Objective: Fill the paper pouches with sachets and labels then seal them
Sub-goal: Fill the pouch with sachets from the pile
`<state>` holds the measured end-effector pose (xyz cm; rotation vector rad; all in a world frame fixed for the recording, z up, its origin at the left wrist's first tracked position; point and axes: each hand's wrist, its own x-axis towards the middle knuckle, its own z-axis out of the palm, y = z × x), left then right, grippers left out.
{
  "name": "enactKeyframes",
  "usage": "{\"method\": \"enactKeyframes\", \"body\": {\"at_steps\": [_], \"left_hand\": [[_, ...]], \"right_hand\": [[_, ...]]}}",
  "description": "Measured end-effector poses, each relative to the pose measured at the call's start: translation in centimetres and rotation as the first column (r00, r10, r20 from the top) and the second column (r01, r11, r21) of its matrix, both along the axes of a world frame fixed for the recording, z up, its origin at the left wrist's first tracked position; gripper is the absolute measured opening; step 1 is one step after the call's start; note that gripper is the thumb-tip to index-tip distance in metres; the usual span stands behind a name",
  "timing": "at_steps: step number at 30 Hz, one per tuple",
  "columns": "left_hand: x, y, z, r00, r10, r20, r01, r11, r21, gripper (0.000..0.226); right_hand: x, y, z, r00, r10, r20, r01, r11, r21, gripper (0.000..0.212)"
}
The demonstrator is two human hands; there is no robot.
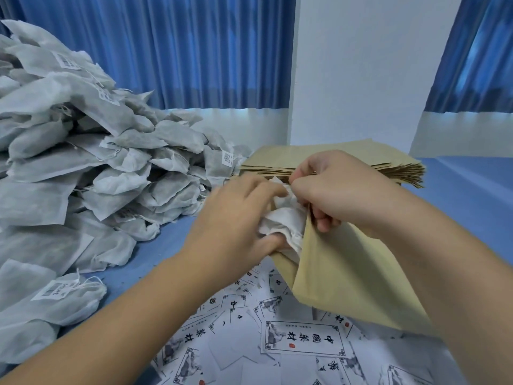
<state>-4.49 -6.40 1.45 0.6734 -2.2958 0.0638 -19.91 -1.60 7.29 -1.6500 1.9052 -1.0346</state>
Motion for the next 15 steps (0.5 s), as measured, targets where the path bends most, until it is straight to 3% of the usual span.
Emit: {"method": "enactKeyframes", "body": {"at_steps": [3,5,8,11,13,15], "left_hand": [[0.27,-0.33,-0.18,0.919,0.340,0.199,-0.362,0.928,0.085,0.070],[0.35,-0.62,-0.53,0.907,0.349,0.235,-0.378,0.921,0.093,0.067],[0.16,-0.78,-0.81,0.987,0.124,0.100,-0.140,0.974,0.180,0.049],[-0.02,-0.51,-0.64,0.999,-0.023,-0.022,0.028,0.966,0.258,0.037],[0.32,-0.45,-0.43,0.981,-0.136,-0.138,0.181,0.899,0.400,0.046],[0.66,-0.47,-0.13,0.943,-0.236,-0.236,0.330,0.766,0.552,0.049]], "right_hand": [[0.37,0.15,0.03,0.995,0.007,-0.096,-0.007,1.000,0.003,0.018],[0.68,0.33,-0.11,0.969,0.016,-0.245,-0.020,1.000,-0.015,0.020],[1.01,0.46,-0.50,0.848,-0.031,-0.529,-0.032,0.993,-0.109,0.017],[0.93,0.31,-0.82,0.781,-0.042,-0.623,-0.074,0.984,-0.160,0.018],[0.70,0.16,-0.80,0.786,-0.043,-0.616,-0.071,0.985,-0.160,0.017],[0.57,0.16,-0.60,0.814,-0.039,-0.579,-0.057,0.987,-0.148,0.016]]}}
